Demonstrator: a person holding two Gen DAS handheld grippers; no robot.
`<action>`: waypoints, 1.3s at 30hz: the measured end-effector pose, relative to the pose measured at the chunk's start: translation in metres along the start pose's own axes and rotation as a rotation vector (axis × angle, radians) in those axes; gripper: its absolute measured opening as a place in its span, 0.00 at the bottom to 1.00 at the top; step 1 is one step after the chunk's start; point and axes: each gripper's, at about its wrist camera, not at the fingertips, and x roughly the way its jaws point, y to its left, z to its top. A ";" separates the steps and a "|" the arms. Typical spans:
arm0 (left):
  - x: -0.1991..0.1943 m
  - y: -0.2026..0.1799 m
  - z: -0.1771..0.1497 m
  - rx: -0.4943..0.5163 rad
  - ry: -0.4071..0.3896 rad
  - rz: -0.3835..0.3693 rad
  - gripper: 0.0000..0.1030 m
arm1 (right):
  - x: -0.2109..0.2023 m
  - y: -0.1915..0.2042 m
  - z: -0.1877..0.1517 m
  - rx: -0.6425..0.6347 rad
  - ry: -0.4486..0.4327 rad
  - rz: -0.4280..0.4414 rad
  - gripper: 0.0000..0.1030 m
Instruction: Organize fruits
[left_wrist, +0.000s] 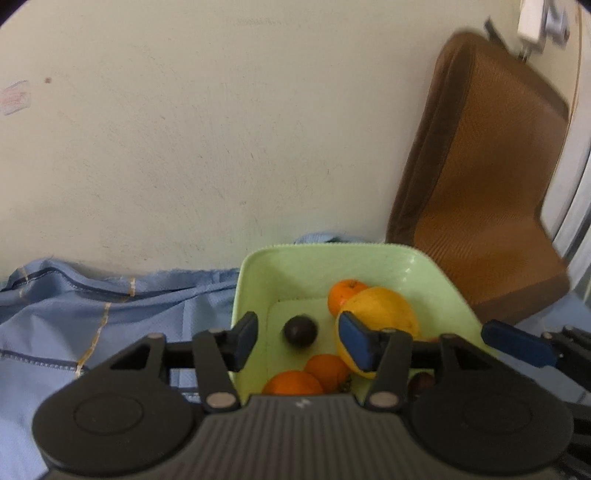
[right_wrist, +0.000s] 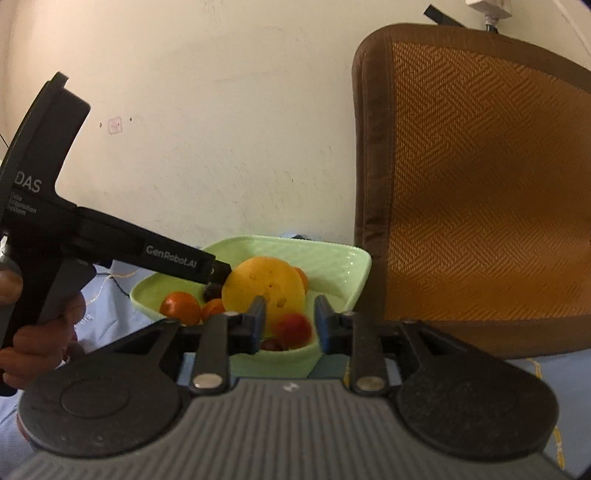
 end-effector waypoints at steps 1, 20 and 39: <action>-0.010 0.002 -0.001 -0.006 -0.012 -0.009 0.49 | -0.005 0.000 0.000 0.004 -0.014 0.000 0.39; -0.168 0.042 -0.165 -0.145 -0.076 -0.048 0.54 | -0.132 0.061 -0.068 0.095 0.049 0.188 0.38; -0.165 0.007 -0.187 0.073 -0.160 0.091 0.50 | -0.114 0.084 -0.084 0.144 0.119 0.199 0.32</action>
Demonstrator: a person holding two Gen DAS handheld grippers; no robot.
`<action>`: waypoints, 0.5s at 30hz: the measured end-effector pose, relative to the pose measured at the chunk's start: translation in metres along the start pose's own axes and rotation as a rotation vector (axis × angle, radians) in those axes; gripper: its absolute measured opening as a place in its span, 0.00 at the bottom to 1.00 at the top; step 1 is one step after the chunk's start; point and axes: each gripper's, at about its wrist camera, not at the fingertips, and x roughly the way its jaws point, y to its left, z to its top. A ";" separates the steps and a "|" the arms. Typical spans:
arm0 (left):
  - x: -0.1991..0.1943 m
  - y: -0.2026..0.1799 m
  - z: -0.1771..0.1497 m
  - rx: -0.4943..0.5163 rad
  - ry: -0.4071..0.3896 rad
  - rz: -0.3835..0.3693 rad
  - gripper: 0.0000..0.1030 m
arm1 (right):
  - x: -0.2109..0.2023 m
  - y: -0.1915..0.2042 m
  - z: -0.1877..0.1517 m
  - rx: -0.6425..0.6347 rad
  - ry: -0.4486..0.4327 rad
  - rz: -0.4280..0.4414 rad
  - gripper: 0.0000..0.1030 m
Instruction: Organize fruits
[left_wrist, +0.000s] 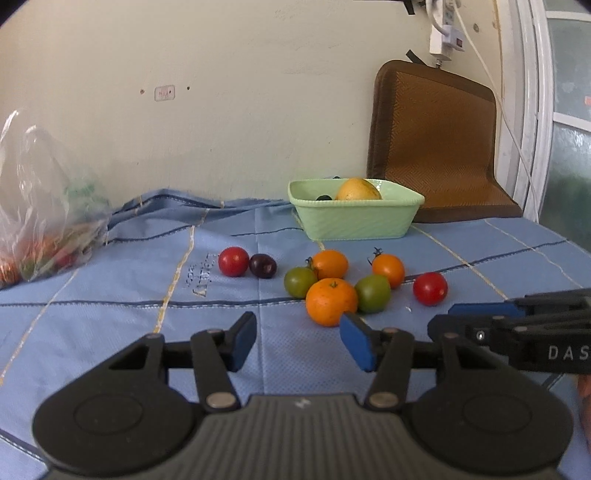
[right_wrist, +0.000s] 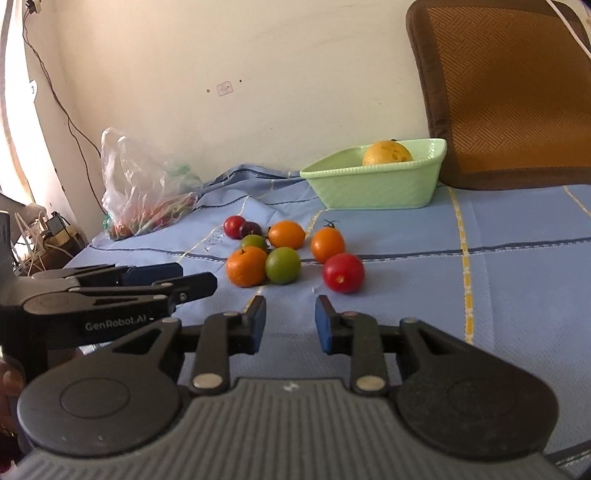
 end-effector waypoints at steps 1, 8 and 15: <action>0.000 0.000 0.000 0.001 0.000 0.004 0.50 | 0.000 0.000 0.000 0.000 0.002 -0.001 0.31; 0.003 0.005 0.001 -0.026 0.019 0.018 0.50 | -0.004 -0.002 -0.001 0.013 -0.009 -0.011 0.32; 0.004 0.007 0.001 -0.035 0.027 0.020 0.51 | -0.005 -0.002 -0.002 0.013 -0.011 -0.022 0.32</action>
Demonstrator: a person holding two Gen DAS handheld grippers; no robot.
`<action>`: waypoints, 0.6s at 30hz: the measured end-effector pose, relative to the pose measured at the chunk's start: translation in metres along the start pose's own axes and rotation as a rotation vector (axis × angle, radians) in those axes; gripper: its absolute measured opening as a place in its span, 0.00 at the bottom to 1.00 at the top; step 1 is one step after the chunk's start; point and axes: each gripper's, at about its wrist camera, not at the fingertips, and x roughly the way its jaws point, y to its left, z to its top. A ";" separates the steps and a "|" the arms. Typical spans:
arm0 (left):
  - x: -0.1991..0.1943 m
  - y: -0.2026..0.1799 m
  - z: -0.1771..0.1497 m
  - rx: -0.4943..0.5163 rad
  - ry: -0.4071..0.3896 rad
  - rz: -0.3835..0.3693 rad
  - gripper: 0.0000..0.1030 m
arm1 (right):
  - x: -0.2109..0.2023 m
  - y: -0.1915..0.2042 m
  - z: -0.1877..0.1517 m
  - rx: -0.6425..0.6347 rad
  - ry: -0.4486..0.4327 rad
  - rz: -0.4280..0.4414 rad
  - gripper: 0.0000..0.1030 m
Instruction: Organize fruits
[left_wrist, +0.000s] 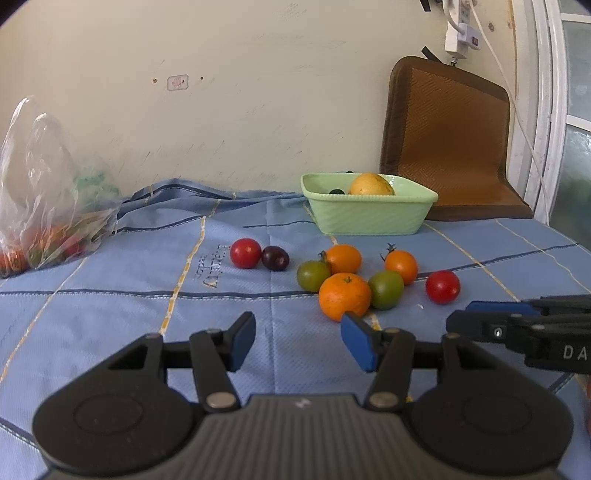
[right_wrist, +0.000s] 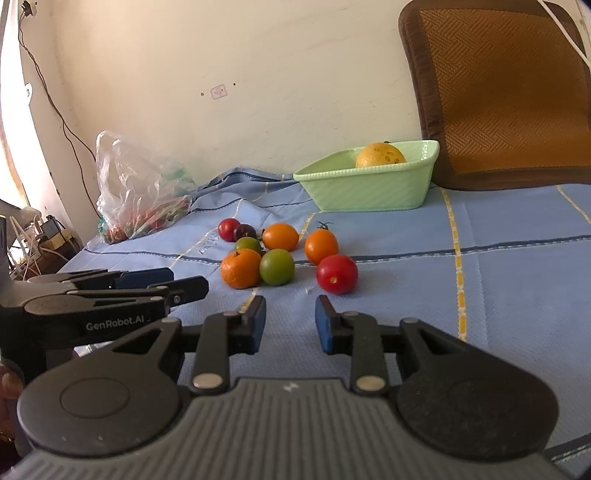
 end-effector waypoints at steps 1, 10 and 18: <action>0.000 0.000 0.000 -0.001 0.000 0.000 0.51 | 0.000 0.000 0.000 0.000 0.001 -0.002 0.32; 0.002 -0.001 0.001 0.007 0.005 -0.009 0.50 | -0.002 0.000 -0.002 -0.001 -0.001 -0.004 0.32; 0.012 -0.016 0.010 0.069 -0.010 -0.043 0.50 | -0.010 -0.008 0.002 0.050 -0.036 0.019 0.31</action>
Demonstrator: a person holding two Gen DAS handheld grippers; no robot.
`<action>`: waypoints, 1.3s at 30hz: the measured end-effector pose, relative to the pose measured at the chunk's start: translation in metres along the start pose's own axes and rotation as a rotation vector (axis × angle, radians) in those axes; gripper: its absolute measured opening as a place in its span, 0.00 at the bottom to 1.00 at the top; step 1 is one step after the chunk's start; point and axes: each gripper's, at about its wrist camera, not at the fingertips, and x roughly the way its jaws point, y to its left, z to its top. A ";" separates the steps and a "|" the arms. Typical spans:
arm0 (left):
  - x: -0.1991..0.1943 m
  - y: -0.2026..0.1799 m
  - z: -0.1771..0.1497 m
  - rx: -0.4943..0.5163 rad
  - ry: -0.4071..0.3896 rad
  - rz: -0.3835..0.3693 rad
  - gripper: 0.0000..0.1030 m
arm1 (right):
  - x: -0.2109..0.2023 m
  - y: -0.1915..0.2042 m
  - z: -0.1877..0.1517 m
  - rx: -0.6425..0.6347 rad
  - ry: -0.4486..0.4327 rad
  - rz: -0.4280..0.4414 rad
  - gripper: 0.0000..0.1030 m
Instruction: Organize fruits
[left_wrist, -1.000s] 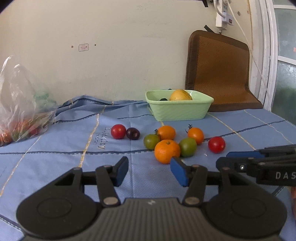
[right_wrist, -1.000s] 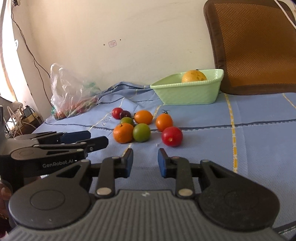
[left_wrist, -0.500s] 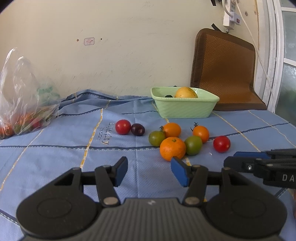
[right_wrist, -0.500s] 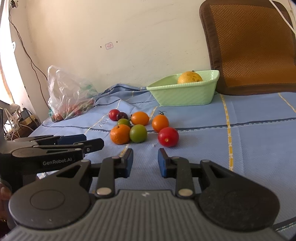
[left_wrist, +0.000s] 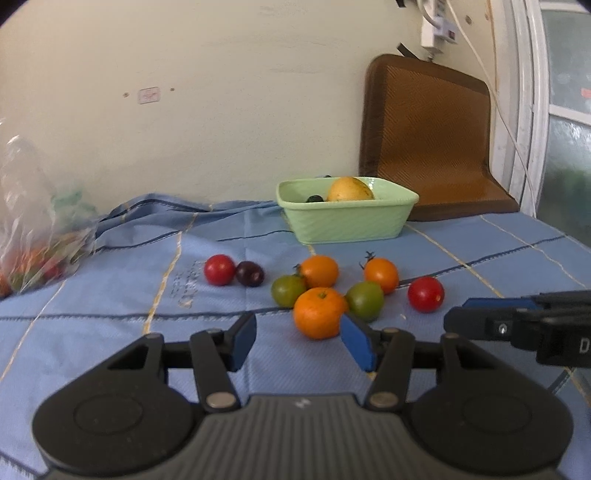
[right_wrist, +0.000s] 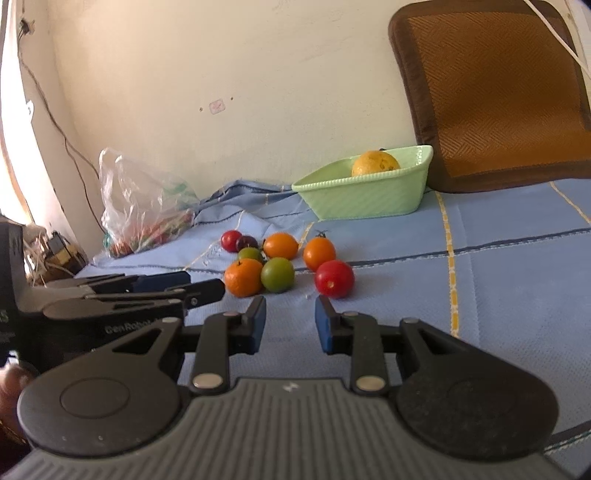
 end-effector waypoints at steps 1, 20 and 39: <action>0.003 -0.001 0.002 0.004 0.002 -0.006 0.50 | 0.001 0.000 0.002 0.004 0.000 0.000 0.31; 0.005 0.031 0.001 -0.155 0.069 -0.122 0.35 | 0.031 0.018 0.026 -0.216 0.003 -0.008 0.32; -0.002 0.044 -0.008 -0.188 0.055 -0.096 0.37 | 0.068 0.045 0.019 -0.361 0.124 -0.046 0.29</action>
